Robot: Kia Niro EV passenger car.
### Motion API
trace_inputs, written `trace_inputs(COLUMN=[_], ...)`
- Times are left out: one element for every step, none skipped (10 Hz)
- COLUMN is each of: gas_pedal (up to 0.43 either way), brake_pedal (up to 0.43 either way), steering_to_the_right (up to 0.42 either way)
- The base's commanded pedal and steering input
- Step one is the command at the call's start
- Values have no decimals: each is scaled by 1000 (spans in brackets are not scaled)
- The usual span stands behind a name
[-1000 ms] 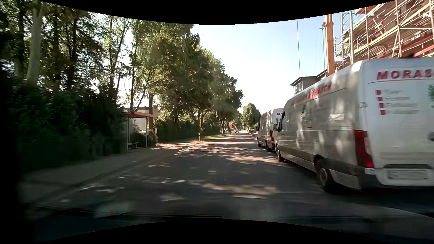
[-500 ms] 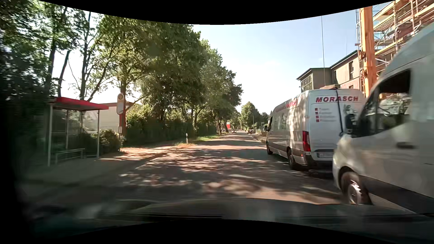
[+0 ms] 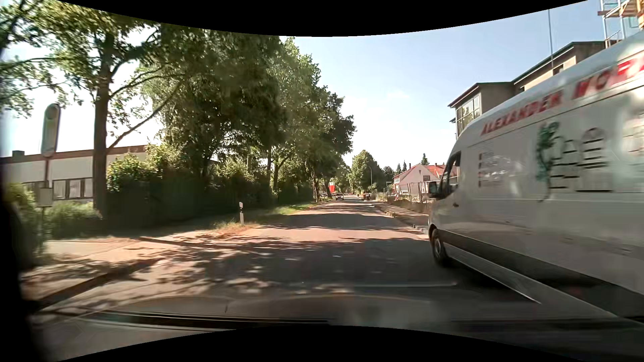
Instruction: Follow the waypoints while adhering to traffic rules and regulations
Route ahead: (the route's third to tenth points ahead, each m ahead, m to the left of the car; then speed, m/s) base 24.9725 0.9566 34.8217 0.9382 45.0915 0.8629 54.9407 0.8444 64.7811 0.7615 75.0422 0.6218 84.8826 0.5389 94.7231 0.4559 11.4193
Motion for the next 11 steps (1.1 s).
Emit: trace_inputs(gas_pedal=[138,138,150,150,169,169,169,169,169,177,177], brake_pedal=[6,6,6,6,6,6,6,6,6,6,6], steering_to_the_right=[23,23,23,23,23,23,23,22,22,18,14])
